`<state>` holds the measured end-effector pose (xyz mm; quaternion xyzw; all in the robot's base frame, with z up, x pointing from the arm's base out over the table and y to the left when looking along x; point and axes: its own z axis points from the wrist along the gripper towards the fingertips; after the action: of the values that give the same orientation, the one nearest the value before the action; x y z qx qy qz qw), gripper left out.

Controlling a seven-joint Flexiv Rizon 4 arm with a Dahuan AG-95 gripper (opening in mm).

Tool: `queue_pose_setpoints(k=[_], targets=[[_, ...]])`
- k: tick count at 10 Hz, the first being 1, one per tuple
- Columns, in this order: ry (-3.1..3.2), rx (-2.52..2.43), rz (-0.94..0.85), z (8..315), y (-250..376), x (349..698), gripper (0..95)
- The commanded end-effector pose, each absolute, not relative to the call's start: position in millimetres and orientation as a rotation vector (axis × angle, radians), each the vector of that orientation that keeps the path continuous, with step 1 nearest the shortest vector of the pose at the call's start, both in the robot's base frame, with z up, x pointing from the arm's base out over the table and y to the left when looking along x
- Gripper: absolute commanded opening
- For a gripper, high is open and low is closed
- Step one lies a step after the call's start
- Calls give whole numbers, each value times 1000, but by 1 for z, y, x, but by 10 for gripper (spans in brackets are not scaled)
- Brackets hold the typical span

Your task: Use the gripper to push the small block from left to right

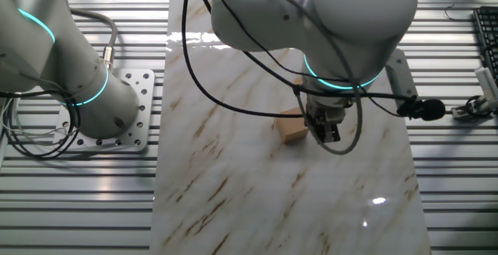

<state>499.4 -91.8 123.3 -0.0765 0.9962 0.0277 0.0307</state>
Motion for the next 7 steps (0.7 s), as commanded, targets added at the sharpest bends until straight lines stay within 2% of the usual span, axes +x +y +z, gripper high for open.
queue_pose_setpoints(k=[1,3,7], targets=[[3126,-233,95,124,-91,500,0],[3145,-182,6,124,-91,500,0],[3176,-115,-34,124,-91,500,0]])
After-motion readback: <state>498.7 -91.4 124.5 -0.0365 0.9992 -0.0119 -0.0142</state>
